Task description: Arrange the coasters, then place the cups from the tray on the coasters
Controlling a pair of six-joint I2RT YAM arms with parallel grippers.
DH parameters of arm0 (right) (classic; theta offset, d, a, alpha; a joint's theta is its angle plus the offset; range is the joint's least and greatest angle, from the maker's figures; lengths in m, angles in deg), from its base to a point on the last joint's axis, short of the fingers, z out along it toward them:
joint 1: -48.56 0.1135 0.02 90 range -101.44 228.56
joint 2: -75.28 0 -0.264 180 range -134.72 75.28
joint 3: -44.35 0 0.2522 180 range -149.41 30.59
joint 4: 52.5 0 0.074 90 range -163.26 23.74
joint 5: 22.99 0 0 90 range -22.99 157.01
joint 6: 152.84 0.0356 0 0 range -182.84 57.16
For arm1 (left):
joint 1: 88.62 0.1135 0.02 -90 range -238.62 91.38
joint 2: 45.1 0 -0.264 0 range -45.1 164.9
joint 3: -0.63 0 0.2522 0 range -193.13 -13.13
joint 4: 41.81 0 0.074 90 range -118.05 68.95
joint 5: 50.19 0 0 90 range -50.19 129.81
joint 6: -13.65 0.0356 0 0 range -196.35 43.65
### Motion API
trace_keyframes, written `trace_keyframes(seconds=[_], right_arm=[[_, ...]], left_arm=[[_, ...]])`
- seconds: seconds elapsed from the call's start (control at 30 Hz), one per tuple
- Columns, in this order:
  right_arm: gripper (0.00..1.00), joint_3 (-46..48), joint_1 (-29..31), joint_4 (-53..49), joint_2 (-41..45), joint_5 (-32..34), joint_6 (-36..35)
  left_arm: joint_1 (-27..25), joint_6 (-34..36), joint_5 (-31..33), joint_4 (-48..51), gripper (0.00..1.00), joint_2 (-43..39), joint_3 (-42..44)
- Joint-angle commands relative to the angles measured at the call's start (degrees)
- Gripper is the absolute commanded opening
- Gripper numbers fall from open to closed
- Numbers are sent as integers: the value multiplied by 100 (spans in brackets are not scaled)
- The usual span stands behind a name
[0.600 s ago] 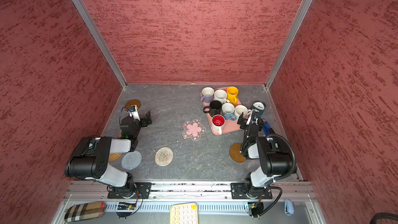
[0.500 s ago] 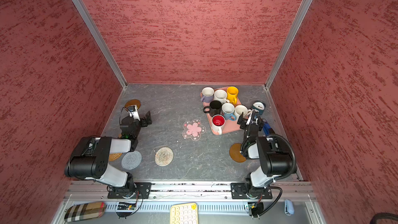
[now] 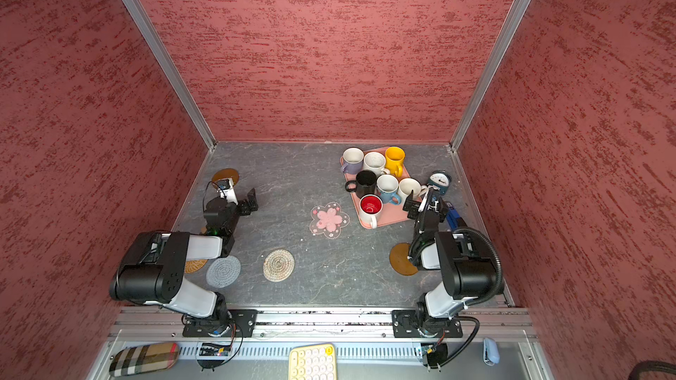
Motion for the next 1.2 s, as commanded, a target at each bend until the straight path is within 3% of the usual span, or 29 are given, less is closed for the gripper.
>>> trace_keyframes(seconds=[0.0, 0.6, 0.77, 1.07, 1.13, 1.17], right_arm=[[99, -33, -20, 20, 81, -64, -20], [99, -50, -28, -28, 87, -91, -3], [99, 224, 83, 360, 277, 31, -122], [99, 756, 406, 1526, 270, 405, -463], [99, 713, 731, 958, 1070, 679, -803], [99, 474, 807, -161, 1690, 525, -830]], left_arm=[[2, 73, -33, -125, 100, 11, 29], [2, 74, -33, -107, 100, 10, 16], [-18, 70, 51, -128, 100, -20, 34], [-95, 45, 256, 1887, 100, -1361, -457], [-103, 9, 112, 2232, 100, -1717, -521], [-121, -5, 79, 2414, 100, -1869, -577]])
